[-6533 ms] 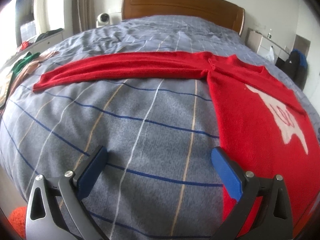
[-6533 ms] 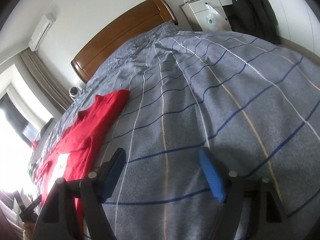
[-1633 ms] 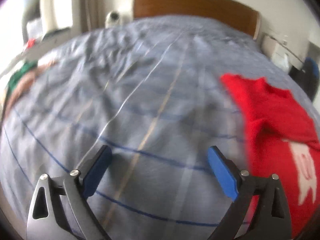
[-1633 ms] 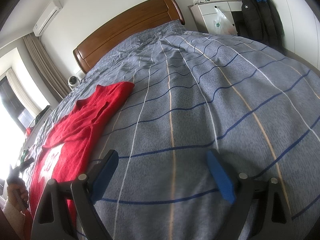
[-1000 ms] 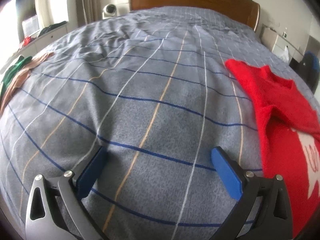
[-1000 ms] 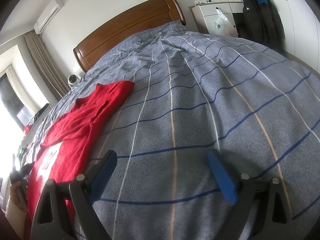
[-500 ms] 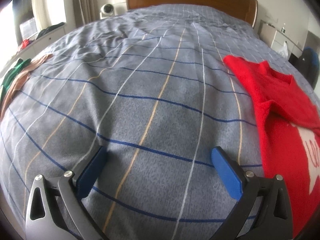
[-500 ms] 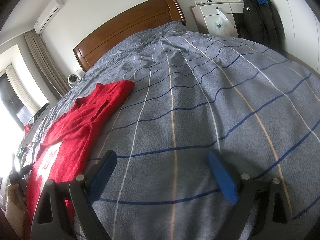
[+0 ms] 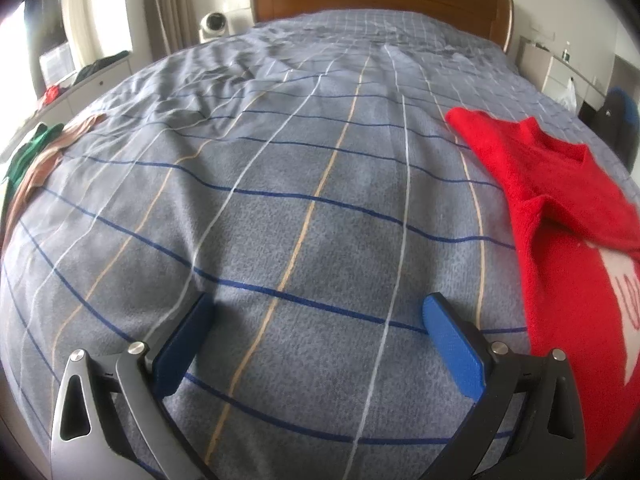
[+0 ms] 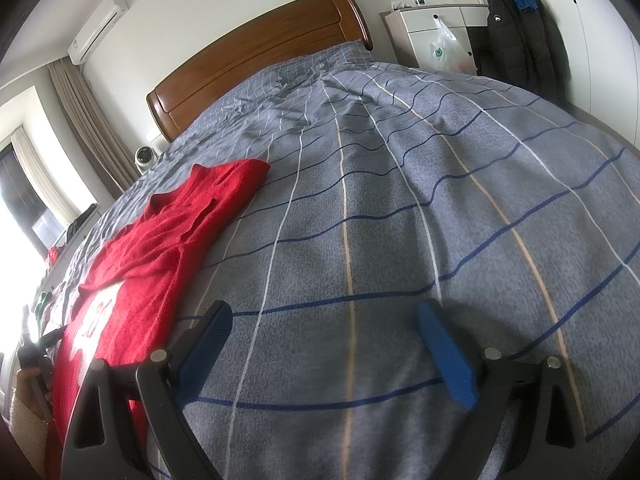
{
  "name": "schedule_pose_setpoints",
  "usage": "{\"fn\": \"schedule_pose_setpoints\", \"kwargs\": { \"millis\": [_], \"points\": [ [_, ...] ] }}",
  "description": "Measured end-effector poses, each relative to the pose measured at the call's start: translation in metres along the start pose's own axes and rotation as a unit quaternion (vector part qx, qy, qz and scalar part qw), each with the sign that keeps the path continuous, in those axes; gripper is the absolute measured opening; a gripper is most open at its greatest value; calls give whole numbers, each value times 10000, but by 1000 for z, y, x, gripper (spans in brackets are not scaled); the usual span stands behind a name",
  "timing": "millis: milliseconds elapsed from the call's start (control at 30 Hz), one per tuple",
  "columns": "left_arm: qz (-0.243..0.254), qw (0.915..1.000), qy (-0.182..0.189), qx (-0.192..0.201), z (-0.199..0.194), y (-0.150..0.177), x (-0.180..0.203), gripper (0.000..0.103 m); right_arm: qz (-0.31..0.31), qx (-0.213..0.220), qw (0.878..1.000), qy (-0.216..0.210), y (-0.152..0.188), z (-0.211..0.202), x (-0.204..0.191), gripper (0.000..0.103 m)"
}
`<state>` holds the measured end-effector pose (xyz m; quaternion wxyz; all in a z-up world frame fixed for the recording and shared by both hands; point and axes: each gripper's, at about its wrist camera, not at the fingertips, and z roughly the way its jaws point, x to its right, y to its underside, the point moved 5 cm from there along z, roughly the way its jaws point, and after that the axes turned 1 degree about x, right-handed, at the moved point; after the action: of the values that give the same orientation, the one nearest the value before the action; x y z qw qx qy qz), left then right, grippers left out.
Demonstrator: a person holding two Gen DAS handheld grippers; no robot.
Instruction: Fold small clothes
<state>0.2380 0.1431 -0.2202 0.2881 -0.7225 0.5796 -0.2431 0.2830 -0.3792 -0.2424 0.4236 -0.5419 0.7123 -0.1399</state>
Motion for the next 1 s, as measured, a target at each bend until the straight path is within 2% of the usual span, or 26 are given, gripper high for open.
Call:
{"fn": "schedule_pose_setpoints", "kwargs": {
  "millis": [1000],
  "points": [
    [19, 10000, -27, 19, 0, 3, 3, 103, -17, -2, 10000, 5, 0, 1, -1, 93]
  ]
}}
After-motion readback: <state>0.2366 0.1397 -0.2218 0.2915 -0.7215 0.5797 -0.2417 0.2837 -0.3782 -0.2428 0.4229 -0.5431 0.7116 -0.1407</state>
